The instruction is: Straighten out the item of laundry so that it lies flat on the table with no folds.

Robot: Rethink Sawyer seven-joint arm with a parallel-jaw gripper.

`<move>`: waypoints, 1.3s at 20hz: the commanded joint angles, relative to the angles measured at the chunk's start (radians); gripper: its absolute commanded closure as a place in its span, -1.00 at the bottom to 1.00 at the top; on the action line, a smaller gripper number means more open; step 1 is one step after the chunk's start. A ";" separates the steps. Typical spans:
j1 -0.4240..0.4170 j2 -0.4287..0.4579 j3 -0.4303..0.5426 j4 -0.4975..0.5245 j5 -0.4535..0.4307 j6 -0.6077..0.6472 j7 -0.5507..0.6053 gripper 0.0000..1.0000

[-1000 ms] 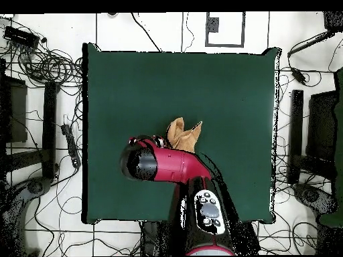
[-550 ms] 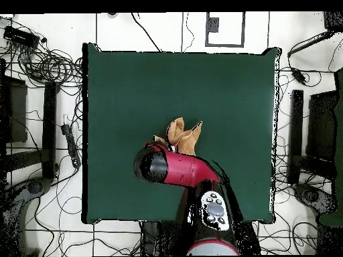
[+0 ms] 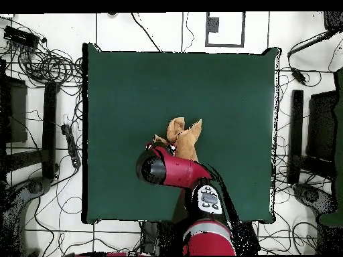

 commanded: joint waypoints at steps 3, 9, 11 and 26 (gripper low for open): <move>0.018 0.032 0.063 -0.020 0.081 -0.015 0.248 -1.00; 0.015 0.030 0.067 -0.007 0.089 -0.022 0.252 -1.00; 0.010 0.033 0.069 -0.008 0.085 -0.026 0.246 -1.00; 0.005 0.055 0.080 -0.022 0.091 -0.023 0.243 -1.00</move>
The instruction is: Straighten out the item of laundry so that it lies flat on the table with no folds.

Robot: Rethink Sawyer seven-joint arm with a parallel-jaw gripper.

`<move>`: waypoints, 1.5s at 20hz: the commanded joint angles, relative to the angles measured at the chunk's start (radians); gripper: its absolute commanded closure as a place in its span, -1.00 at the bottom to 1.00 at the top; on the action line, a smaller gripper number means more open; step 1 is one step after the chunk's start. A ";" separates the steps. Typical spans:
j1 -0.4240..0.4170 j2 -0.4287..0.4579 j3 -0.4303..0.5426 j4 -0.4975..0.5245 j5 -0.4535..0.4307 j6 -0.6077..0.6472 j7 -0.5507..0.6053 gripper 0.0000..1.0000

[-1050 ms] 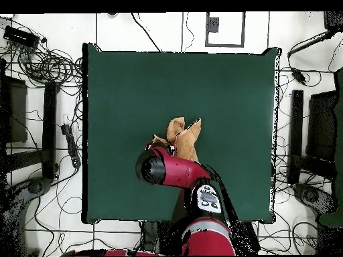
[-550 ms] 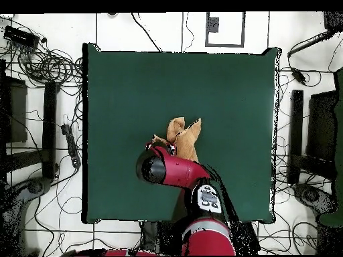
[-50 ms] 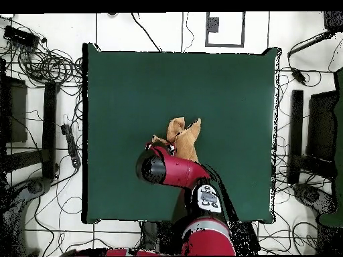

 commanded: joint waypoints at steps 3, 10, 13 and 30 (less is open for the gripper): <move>0.012 0.046 0.065 -0.024 0.075 -0.010 0.245 -1.00; 0.016 0.049 0.059 -0.019 0.091 0.024 0.242 -1.00; 0.024 0.054 0.048 -0.035 0.097 0.047 0.230 -1.00; -0.019 0.088 0.164 -0.134 0.065 0.158 0.110 1.00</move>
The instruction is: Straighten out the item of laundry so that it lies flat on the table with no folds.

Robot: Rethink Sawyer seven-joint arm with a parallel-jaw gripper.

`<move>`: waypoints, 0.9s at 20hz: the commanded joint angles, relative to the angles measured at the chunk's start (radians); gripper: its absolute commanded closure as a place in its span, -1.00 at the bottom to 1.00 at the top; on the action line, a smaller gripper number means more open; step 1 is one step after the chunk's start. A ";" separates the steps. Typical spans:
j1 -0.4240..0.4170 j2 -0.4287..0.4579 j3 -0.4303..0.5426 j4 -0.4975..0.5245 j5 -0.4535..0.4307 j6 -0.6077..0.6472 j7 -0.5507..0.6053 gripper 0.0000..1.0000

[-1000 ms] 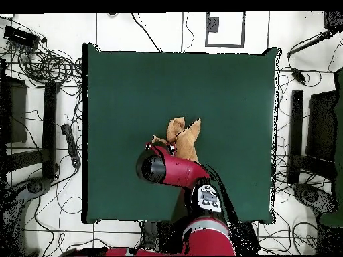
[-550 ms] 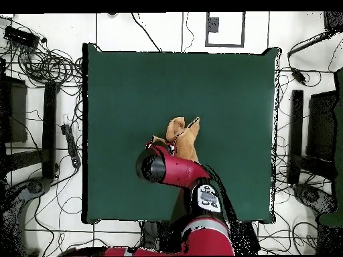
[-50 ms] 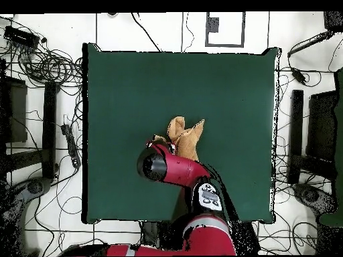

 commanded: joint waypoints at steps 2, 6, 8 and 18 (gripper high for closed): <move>-0.011 0.074 0.184 -0.146 0.013 0.182 0.083 1.00; 0.003 0.079 0.206 -0.174 0.020 0.203 0.092 1.00; 0.000 0.085 0.220 -0.183 0.026 0.208 0.099 1.00; -0.007 0.110 0.281 -0.237 0.023 0.257 0.086 1.00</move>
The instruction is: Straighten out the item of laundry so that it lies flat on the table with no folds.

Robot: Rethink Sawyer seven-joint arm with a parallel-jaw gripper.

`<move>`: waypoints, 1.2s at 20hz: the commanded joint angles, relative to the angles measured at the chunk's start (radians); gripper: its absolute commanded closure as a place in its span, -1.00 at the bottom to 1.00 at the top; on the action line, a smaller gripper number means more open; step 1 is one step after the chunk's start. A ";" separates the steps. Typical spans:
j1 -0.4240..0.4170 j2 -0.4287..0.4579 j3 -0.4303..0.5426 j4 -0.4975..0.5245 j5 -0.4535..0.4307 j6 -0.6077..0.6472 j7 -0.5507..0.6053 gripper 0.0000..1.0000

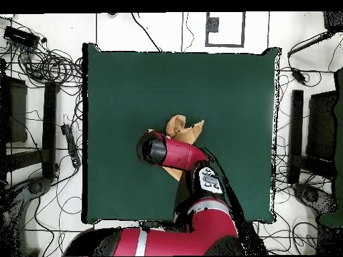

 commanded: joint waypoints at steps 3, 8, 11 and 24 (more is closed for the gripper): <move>0.009 0.060 0.248 -0.107 0.029 0.100 0.086 1.00; 0.005 0.045 0.283 -0.079 0.045 0.099 0.119 1.00; 0.009 0.038 0.289 -0.067 0.054 0.091 0.146 1.00; 0.033 0.052 0.318 -0.098 0.071 0.069 0.178 1.00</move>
